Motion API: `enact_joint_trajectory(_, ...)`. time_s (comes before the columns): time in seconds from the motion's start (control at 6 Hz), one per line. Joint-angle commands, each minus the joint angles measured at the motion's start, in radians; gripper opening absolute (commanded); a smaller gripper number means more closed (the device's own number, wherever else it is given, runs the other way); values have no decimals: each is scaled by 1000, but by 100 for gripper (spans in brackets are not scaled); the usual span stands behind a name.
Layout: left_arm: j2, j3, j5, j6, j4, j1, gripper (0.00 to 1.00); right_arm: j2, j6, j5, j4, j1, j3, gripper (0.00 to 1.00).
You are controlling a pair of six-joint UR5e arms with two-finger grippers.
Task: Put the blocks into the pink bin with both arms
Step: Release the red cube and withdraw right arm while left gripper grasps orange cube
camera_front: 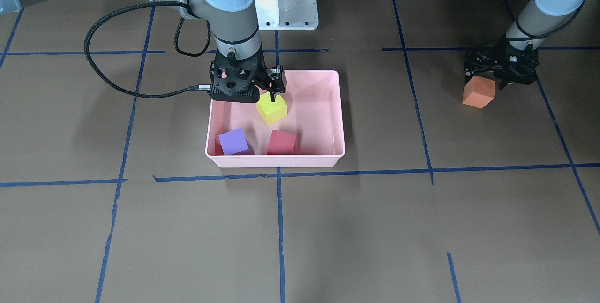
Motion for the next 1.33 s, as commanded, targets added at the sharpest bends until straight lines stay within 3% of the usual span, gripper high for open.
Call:
enact_joint_trajectory(0.0,-9,29,0,1,1,2,100,-8,0,1,0,0,2,100)
enact_joint_trajectory(0.5,-52,97,0,1,-1,4,97,-43,-32,8,2,3,46,100)
enact_joint_trajectory(1.0,-53,109,0,-1,4,7,79,-91,-115,24,-8,64,92,100)
enact_joint_trajectory(1.17,-52,106,-6,-1,4,7,62,-114,-206,59,-9,127,92,100)
